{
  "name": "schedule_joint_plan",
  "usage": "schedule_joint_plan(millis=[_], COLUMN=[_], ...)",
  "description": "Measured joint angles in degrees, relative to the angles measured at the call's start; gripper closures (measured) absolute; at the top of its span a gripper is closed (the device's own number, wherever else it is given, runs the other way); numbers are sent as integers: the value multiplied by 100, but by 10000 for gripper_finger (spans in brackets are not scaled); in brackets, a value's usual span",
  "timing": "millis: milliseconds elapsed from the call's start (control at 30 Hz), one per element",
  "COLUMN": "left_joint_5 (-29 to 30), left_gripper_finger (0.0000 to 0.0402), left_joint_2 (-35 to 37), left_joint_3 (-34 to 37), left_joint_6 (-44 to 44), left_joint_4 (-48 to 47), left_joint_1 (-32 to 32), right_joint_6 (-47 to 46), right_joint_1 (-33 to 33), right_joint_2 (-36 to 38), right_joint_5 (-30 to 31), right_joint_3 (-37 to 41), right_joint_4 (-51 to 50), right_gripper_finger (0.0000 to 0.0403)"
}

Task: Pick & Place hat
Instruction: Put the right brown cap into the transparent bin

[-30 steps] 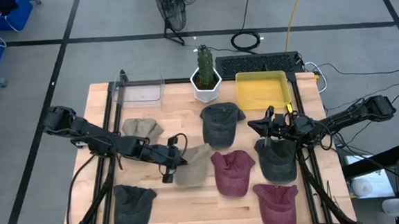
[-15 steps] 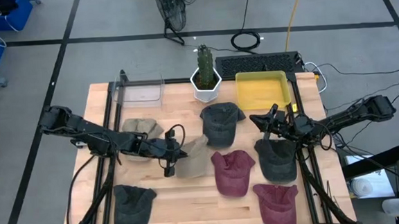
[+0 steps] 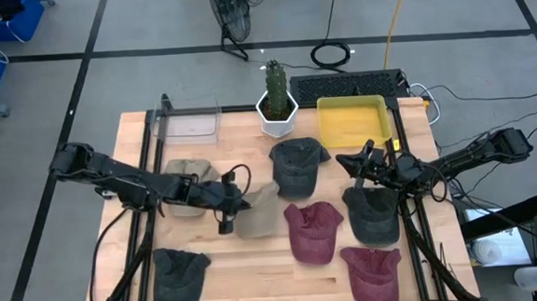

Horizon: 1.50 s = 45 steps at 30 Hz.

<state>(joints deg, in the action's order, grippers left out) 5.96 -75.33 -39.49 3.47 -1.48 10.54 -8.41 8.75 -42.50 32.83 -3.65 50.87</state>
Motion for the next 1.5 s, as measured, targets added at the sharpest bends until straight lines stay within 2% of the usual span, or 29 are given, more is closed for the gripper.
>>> schedule_joint_plan(millis=[67, 233, 467, 600, 833, 1133, 1300, 1500], left_joint_5=[1, -91, -181, 115, 217, 188, -88, -552], left_gripper_finger=[389, 395, 395, 394, 393, 392, 395, 397], left_joint_2=[192, 659, 1105, 1253, 1326, 1322, 1322, 1232], left_joint_3=[-284, -1157, -2408, -2856, -3073, -3073, -3049, -3042], left_joint_6=[-41, -134, -1095, -2087, -2848, -3757, -4155, -4416], left_joint_4=[-686, -2460, -3925, -4758, -5426, -6080, -6188, -6194], left_joint_1=[-206, -684, -1007, -1282, -2263, -3857, -4711, -5356], right_joint_6=[75, 452, 689, 807, 956, 956, 1005, 1150], right_joint_1=[-1, 1, 1, -1, -6, -6, -6, -6], right_joint_2=[1, 2, 13, 15, 17, 15, 15, 15], right_joint_5=[-70, -761, -912, -908, -895, -895, -890, -888], right_joint_3=[2, 4, 6, 8, 8, 12, 12, 12], right_joint_4=[114, 470, 657, 677, 817, 834, 620, 540], right_gripper_finger=[399, 399, 399, 399, 399, 399, 399, 399])
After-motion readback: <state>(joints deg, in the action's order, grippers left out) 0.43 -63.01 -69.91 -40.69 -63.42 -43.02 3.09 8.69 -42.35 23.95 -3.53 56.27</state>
